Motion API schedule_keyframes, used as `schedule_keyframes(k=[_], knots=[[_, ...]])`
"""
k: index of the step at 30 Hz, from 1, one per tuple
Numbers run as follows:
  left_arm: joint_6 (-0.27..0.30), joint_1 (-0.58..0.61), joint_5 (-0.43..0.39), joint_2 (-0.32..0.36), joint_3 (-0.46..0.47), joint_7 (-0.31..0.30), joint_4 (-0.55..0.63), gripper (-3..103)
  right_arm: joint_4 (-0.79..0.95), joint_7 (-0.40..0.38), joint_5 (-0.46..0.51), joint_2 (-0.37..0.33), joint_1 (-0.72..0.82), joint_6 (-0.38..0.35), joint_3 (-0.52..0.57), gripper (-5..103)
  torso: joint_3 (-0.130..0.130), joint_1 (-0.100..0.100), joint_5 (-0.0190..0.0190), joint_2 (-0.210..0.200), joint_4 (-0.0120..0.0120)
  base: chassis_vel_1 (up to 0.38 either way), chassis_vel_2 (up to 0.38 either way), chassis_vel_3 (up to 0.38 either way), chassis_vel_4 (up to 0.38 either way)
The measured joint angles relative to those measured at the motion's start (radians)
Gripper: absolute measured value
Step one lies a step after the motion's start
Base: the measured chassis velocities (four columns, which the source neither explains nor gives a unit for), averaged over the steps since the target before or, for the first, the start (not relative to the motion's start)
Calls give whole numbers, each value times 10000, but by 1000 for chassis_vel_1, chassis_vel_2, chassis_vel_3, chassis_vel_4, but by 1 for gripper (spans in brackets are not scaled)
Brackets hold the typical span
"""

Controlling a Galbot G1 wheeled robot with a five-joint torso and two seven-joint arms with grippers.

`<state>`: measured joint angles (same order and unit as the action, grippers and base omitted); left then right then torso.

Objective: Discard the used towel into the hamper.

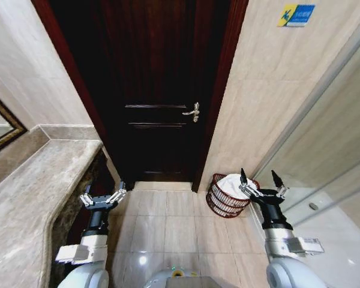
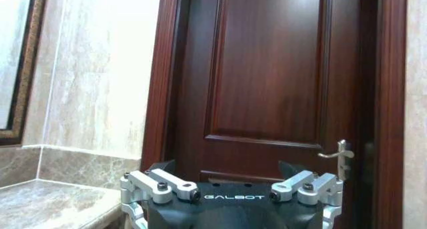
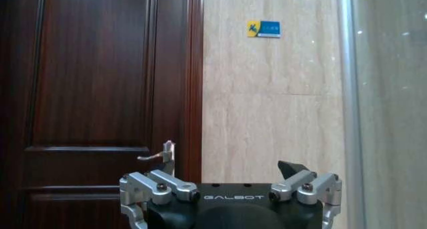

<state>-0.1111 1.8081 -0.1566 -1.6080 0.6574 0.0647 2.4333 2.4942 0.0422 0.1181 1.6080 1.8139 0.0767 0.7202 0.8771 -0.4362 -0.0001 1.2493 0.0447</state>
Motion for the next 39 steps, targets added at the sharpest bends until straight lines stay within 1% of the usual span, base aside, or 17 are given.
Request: schedule_keyframes(k=[2,4,5,6,10,15,32,39], knots=[[0,-1,0,-1,-1,1,0,100,0,0,0,0,0,0,2,100,0,0,5,-1,-2,214,-214,-217,224],[0,-1,0,-1,-1,0,0,100,0,0,0,0,0,0,2,100,0,1,2,0,-1,229,-238,-237,241],[0,0,0,0,0,0,0,100,0,0,0,0,0,0,1,100,-1,2,-5,0,-1,262,-259,-237,281],[0,-1,0,0,1,0,0,100,0,0,0,0,0,0,0,100,-1,4,3,0,0,283,-255,-288,277],[0,1,0,0,0,1,0,100,0,0,0,0,3,1,2,100,-7,16,2,7,-2,260,-243,-252,253],[0,3,0,0,1,0,0,100,0,0,0,0,4,0,1,100,-5,15,0,6,0,78,-104,-99,133],[0,-1,0,-1,0,1,0,100,0,0,0,0,0,0,0,100,0,2,0,-2,-1,-23,19,14,-22],[0,-1,0,0,0,0,0,100,0,0,0,0,0,1,0,100,-1,2,1,-1,-1,81,-83,-72,82]])
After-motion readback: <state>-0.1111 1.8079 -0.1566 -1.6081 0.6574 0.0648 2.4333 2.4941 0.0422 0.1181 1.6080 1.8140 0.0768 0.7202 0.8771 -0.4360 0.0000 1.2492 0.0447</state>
